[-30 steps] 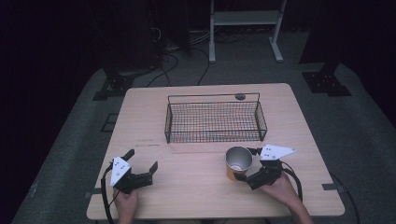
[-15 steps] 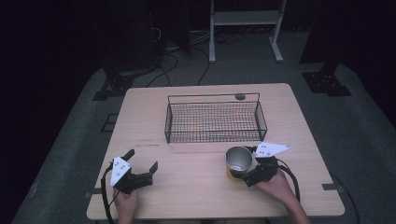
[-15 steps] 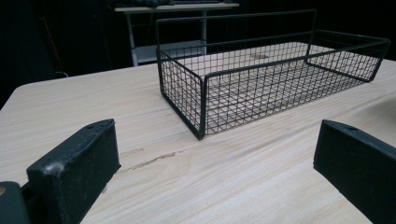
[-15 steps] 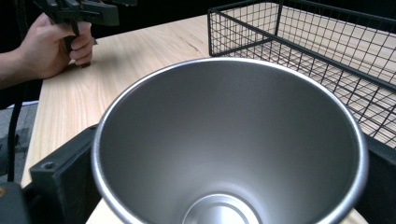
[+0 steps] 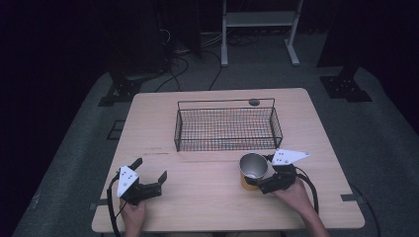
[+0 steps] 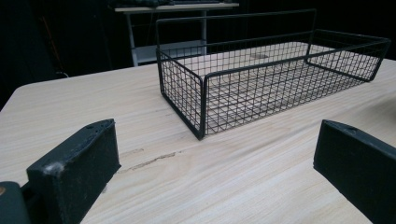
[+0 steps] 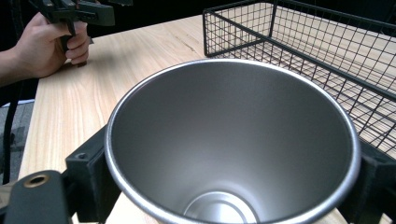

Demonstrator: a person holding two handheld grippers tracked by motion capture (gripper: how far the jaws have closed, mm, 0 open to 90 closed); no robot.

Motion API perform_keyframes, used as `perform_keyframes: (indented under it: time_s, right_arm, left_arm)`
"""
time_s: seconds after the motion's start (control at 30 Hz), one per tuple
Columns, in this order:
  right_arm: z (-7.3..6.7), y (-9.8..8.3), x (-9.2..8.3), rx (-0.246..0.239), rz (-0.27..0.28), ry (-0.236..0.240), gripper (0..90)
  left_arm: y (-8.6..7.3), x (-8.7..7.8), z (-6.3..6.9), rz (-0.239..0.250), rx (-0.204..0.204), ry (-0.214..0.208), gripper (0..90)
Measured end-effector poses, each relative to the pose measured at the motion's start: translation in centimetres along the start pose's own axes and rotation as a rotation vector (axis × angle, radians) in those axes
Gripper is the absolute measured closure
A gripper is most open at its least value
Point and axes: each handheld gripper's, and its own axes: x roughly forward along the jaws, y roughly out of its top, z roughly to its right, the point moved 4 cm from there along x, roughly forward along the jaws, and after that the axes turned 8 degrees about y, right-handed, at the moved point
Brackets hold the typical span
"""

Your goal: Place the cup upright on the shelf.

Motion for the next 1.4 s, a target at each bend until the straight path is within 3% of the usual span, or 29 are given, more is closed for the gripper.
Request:
perform_keyframes:
  time_s: [0.27,0.47,0.93,1.4]
  right_arm:
    - [0.0,0.8,-0.8,0.002,0.029,0.002,12.1]
    - [0.1,1.5,-1.3,0.008,0.017,0.014,12.1]
    - [1.0,4.7,-2.5,0.017,0.013,0.073,12.1]
    - [1.8,7.5,-2.5,-0.001,0.003,0.095,12.1]
  left_arm:
    - [0.0,0.0,0.0,-0.001,0.001,0.002,0.0]
    - [0.0,0.0,0.0,-0.003,0.001,0.002,0.0]
    - [0.0,0.0,0.0,-0.002,0.0,-0.001,0.0]
    - [0.0,0.0,0.0,-0.005,0.002,0.0,0.0]
